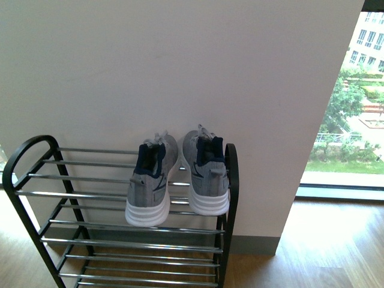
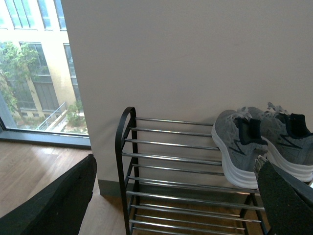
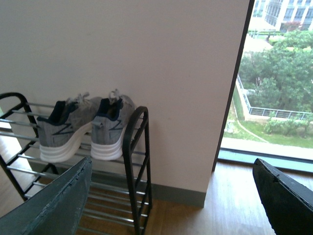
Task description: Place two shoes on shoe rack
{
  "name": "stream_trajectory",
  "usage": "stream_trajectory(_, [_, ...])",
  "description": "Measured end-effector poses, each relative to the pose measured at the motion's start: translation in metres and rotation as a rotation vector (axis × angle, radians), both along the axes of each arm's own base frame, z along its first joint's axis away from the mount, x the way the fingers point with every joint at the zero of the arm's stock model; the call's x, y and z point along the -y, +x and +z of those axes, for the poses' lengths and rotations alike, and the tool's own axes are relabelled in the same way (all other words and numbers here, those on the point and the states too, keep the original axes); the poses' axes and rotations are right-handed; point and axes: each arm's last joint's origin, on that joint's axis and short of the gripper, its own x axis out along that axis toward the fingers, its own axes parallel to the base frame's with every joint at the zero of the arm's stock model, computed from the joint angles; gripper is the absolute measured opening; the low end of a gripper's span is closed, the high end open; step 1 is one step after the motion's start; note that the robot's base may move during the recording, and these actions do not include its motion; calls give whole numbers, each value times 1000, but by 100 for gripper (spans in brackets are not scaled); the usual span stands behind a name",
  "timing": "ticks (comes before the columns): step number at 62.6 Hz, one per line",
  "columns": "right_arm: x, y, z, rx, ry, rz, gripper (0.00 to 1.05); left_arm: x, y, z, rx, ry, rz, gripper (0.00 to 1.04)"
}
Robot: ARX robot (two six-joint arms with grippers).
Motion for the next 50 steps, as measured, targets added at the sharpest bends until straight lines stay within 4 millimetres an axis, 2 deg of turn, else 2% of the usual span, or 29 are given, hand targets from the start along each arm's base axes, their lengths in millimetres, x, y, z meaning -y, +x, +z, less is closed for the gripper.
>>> stream_trajectory(50, [0,0,0,0,0,2,95,0,0,0,0,0,0,95])
